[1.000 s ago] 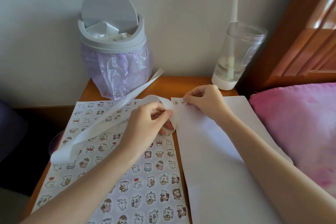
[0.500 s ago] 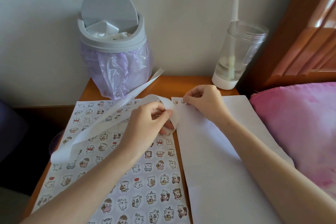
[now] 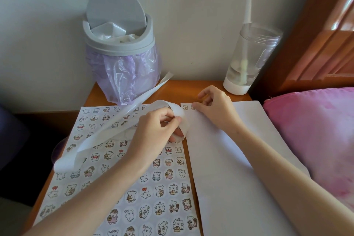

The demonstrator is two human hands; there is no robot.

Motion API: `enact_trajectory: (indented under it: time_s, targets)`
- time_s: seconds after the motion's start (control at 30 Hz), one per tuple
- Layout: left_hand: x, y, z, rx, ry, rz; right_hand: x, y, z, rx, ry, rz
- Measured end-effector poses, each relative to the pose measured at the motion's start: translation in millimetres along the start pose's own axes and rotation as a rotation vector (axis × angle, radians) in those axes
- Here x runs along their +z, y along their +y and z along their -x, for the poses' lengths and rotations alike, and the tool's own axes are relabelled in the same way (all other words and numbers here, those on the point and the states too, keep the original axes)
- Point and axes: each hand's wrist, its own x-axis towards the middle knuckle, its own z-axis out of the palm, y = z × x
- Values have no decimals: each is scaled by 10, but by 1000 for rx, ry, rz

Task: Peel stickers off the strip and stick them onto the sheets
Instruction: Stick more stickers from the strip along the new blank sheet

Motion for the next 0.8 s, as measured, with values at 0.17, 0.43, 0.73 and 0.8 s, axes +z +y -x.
enact_trajectory:
  time_s: [0.17, 0.43, 0.73, 0.8]
  targets:
    - [7, 9, 4, -1, 2, 18, 2, 17, -15, 0, -13, 4]
    - [9, 20, 8, 3, 8, 19, -14, 35, -28, -12, -24, 38]
    - [-13, 20, -4, -12, 6, 37, -26, -5, -21, 14, -42, 19]
    - [-45, 34, -16, -45, 5, 120, -71, -95, 41, -21, -39, -83]
